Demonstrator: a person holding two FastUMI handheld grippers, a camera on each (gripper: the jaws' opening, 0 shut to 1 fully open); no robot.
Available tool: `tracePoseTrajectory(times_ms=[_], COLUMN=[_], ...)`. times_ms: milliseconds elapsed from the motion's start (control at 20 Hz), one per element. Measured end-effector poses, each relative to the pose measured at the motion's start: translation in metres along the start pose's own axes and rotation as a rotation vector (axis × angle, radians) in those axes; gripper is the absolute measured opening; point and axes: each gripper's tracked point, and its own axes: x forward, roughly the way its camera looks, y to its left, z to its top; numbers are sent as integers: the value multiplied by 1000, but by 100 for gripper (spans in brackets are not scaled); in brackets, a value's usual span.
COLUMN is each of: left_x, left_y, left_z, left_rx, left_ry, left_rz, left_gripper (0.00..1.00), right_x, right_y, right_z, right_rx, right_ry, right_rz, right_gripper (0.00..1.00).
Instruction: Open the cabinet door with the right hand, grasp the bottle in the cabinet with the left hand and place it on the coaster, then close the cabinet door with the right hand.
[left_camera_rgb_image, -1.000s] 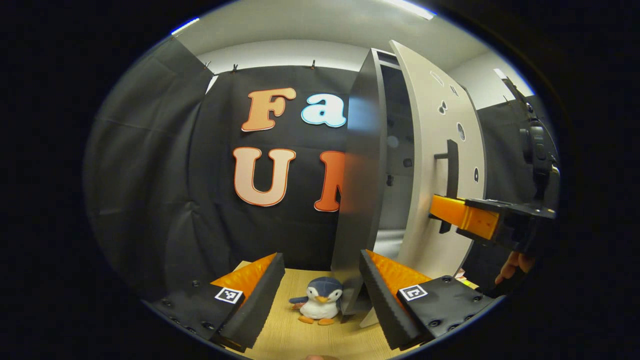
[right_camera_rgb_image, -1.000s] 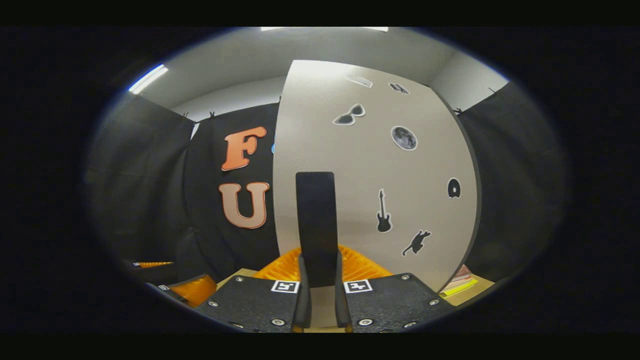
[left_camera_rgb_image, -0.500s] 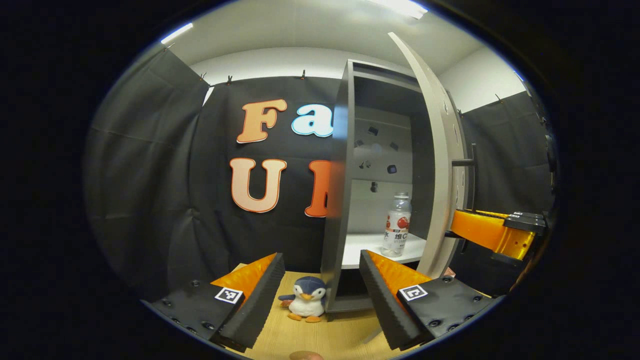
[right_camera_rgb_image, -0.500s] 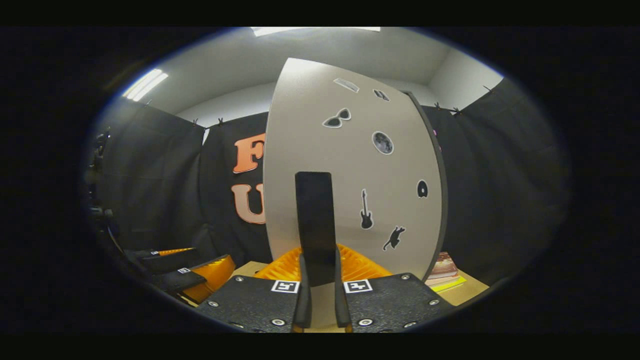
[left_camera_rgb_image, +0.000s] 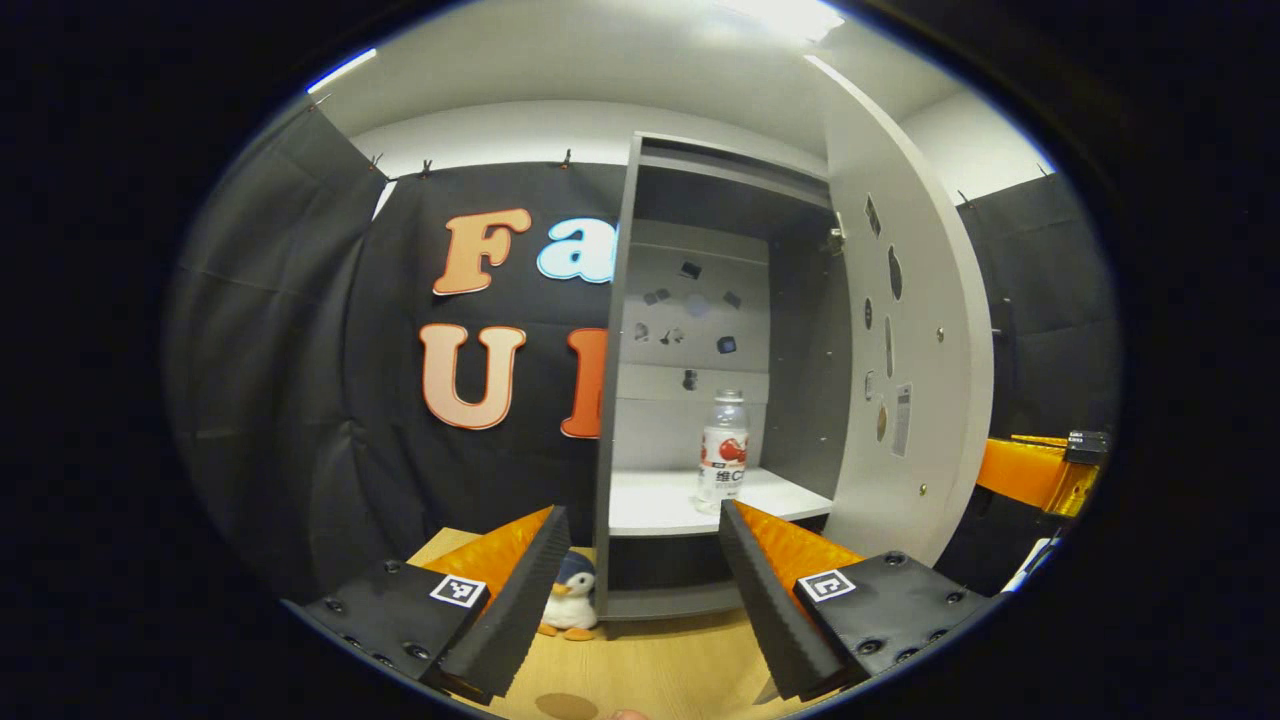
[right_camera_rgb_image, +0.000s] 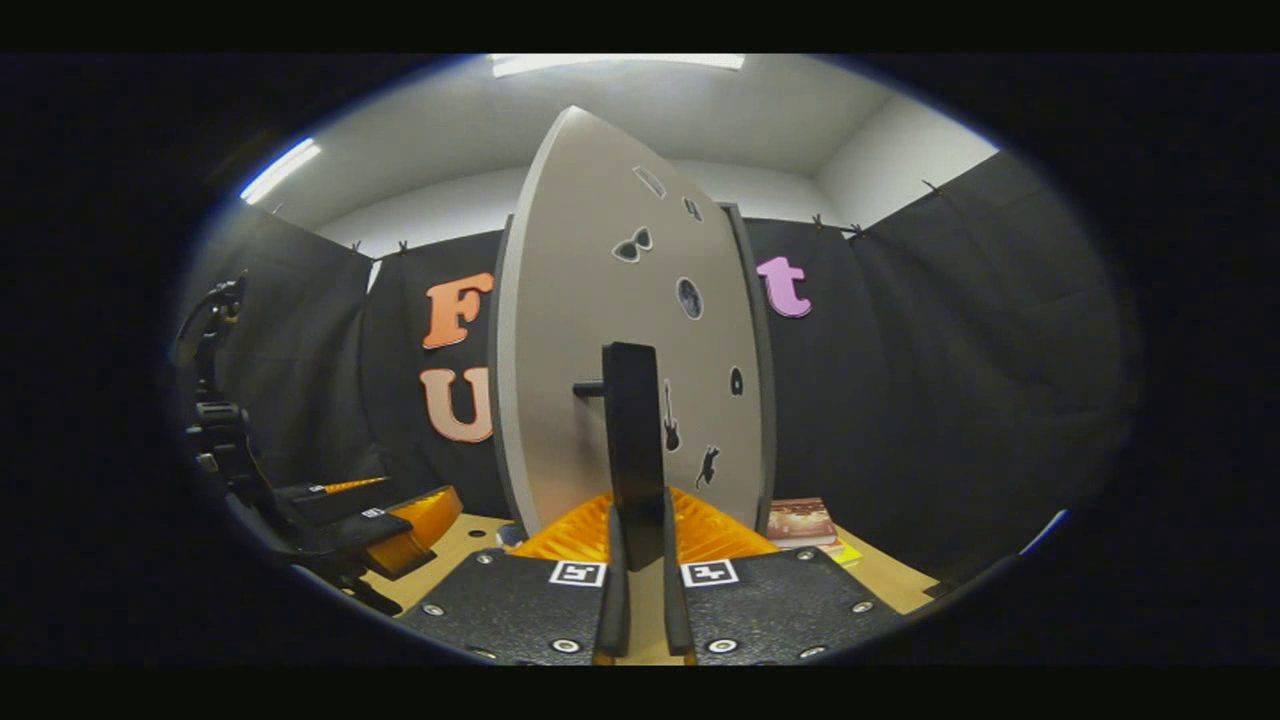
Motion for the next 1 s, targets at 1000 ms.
tracePoseTrajectory(times_ms=[1000], left_x=[-2], left_y=[-58], left_z=[-19], left_rx=[-27], left_ry=[45], left_rz=[-83], left_gripper=[96], right_x=[-14], right_y=[-86], right_z=[4], right_rx=[3], right_ry=[-33], right_rz=[-152], right_gripper=[3])
